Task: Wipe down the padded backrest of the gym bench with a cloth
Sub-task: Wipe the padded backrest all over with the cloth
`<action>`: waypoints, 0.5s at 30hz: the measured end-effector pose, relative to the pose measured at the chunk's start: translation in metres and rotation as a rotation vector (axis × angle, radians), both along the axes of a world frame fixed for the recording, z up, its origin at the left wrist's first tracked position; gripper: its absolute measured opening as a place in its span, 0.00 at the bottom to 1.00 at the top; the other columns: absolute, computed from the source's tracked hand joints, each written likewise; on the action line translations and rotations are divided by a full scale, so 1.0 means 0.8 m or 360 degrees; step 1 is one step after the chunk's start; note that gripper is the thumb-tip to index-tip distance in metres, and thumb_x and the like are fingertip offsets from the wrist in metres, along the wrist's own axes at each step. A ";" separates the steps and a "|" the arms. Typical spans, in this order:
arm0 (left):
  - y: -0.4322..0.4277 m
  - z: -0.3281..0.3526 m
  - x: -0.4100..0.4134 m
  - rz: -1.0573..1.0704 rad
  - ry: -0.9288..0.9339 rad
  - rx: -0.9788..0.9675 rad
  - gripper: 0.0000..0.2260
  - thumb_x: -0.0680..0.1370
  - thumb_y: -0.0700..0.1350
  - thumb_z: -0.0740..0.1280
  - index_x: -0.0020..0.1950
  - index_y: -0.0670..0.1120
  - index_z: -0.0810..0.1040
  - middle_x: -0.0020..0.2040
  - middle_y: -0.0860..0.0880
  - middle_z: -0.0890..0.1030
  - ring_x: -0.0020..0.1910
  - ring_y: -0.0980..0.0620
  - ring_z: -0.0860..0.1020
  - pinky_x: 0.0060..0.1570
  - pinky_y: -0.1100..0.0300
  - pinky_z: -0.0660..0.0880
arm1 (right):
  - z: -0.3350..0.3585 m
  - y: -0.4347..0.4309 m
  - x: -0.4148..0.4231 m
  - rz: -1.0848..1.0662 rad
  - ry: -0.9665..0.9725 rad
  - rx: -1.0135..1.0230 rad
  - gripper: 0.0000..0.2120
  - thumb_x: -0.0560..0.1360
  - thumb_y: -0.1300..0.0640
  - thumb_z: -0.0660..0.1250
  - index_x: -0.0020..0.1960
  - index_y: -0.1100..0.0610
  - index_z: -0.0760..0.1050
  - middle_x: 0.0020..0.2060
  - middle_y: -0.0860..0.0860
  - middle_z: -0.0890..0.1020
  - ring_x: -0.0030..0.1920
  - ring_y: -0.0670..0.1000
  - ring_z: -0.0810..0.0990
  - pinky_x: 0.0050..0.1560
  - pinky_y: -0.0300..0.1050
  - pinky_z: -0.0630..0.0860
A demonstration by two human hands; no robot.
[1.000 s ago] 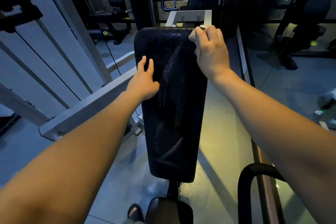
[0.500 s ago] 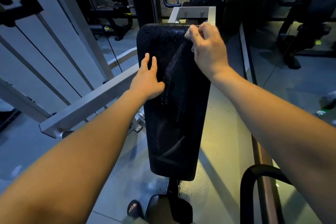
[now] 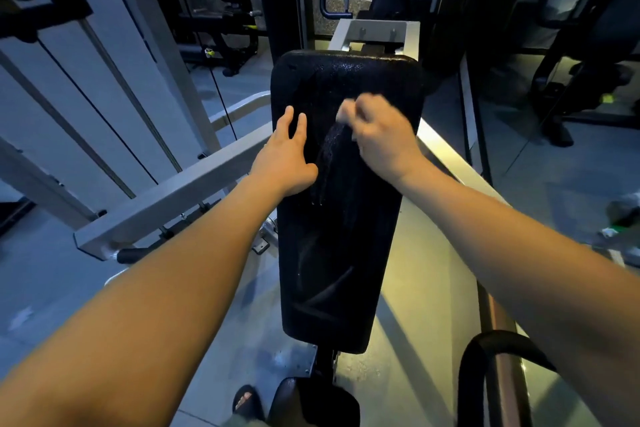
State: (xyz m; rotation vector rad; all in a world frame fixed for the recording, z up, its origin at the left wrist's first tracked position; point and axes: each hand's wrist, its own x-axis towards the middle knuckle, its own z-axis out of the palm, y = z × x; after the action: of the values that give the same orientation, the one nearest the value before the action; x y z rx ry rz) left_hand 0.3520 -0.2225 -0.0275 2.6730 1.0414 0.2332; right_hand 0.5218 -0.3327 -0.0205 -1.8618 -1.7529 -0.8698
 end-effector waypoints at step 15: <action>0.003 0.004 -0.005 -0.0016 -0.0005 0.0021 0.42 0.75 0.49 0.65 0.83 0.53 0.43 0.81 0.56 0.36 0.74 0.47 0.65 0.40 0.59 0.73 | 0.057 0.004 0.048 -0.0216 -0.0059 0.0196 0.12 0.84 0.61 0.63 0.64 0.65 0.77 0.49 0.60 0.78 0.47 0.61 0.77 0.38 0.53 0.76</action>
State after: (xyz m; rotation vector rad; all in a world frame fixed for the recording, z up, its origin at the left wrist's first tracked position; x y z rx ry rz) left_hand 0.3479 -0.2201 -0.0245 2.6882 1.0287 0.2433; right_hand 0.5601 -0.3298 0.0254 -1.9115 -1.5707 -1.0448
